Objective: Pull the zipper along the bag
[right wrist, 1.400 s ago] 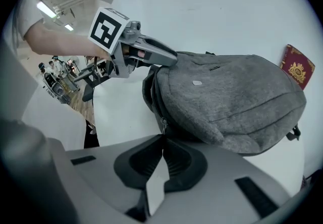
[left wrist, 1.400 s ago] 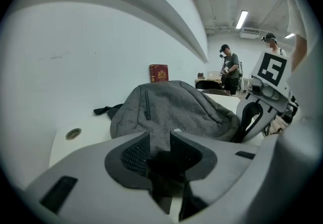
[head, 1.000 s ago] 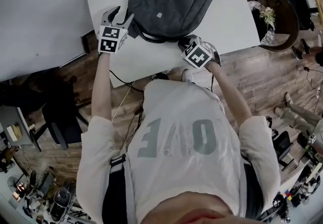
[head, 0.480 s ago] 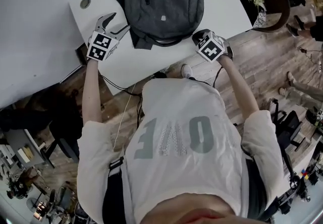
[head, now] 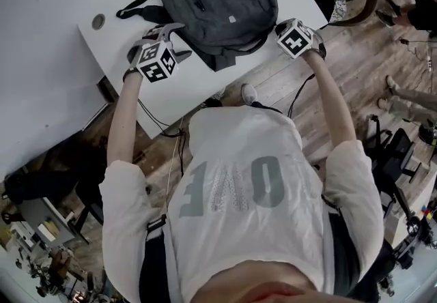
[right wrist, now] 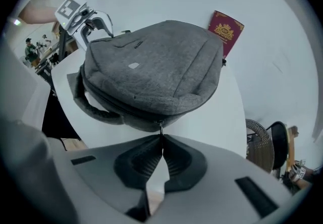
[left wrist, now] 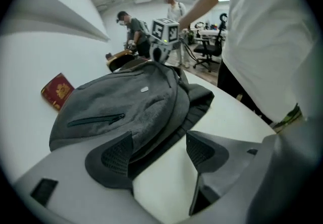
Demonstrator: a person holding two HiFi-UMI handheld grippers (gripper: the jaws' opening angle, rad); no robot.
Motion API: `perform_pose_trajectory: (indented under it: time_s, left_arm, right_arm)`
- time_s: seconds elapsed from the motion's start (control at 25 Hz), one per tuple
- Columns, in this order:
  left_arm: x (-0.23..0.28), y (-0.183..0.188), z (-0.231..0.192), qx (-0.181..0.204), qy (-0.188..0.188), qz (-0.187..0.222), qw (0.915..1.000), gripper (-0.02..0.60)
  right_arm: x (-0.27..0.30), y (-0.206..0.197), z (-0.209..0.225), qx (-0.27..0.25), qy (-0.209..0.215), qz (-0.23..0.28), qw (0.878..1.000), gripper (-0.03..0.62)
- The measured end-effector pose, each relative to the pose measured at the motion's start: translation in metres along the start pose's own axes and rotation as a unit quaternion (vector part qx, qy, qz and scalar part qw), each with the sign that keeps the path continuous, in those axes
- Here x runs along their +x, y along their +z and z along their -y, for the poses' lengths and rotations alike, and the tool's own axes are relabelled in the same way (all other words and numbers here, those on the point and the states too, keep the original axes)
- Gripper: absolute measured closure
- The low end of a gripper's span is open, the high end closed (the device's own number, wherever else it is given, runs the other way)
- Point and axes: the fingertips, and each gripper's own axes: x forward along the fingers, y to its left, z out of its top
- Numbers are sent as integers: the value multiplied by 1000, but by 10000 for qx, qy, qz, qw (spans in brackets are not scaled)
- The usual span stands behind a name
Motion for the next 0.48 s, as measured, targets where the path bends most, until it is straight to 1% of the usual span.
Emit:
perform_pose_trajectory:
  time_s: [0.04, 0.08, 0.16, 0.28, 0.36, 0.48]
  left_arm:
    - [7, 2, 3, 218, -60, -73, 9997, 268]
    - [13, 5, 4, 335, -71, -94, 9994, 268]
    - [23, 8, 2, 386, -47, -117, 9992, 270]
    - [35, 6, 3, 289, -10, -147, 9995, 268]
    - [38, 6, 5, 178, -77, -111, 9998, 270]
    - [40, 5, 6, 49, -148, -43, 9999, 270]
  right_arm:
    - [2, -3, 7, 90, -30, -25, 10000, 565]
    - [3, -4, 12, 146, -53, -33, 9999, 565]
    - [5, -6, 17, 287, -5, -75, 9996, 565]
    - [8, -17, 11, 603, 196, -230, 9977, 565]
    - [4, -16, 9, 598, 228, -148, 9978, 565]
    - [-1, -10, 6, 454, 336, -33, 9984, 565]
